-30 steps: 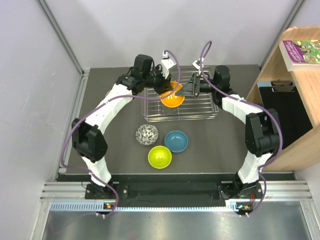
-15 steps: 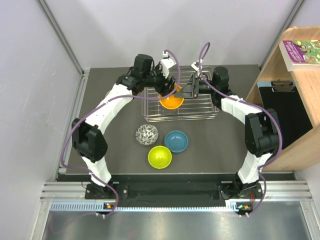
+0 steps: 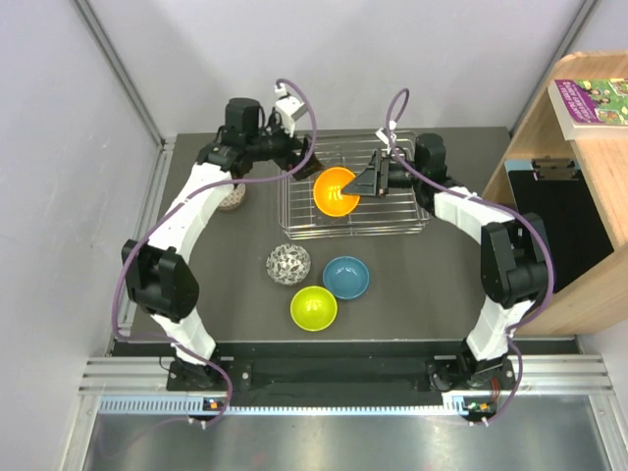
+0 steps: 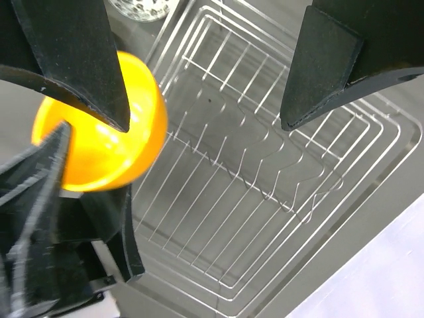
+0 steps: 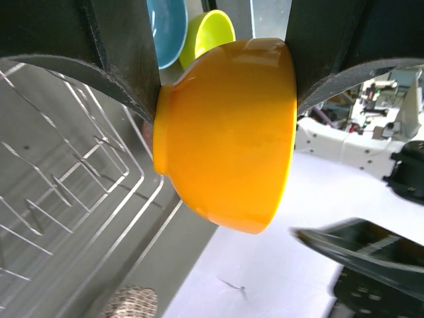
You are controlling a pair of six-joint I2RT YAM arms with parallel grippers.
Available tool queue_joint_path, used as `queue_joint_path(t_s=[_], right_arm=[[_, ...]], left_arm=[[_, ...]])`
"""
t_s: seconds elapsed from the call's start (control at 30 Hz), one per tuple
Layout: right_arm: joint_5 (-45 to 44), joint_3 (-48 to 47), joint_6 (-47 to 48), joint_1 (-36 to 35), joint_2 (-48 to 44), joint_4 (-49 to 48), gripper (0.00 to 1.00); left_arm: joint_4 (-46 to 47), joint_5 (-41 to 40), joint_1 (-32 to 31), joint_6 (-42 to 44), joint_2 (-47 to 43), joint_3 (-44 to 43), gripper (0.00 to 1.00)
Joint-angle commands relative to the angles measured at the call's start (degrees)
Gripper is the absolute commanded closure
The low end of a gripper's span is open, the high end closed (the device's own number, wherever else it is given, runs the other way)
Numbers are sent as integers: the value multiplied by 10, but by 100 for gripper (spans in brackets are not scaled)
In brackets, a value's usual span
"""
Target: Load the bowls into the dish rack
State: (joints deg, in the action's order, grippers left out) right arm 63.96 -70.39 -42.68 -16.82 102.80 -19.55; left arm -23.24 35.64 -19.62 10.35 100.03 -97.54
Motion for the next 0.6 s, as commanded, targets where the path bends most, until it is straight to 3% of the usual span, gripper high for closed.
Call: queue_joint_path(t_s=[0.0,0.07,0.23,0.57], right_arm=[[-37,-31,55,5,-28,50,100],[-56,-54,98,10,-27,87,100],[-174,-141,232,13,-16,284,100],[-452,-303,383,-2,5,471,100]], left_arm=[[49,56,23,-45,-69,29,1],[45,40,27,-42,-89,43,1],[38,10,58,-24,-129,118,1],[42,-2,156,-33,-154,255,1]])
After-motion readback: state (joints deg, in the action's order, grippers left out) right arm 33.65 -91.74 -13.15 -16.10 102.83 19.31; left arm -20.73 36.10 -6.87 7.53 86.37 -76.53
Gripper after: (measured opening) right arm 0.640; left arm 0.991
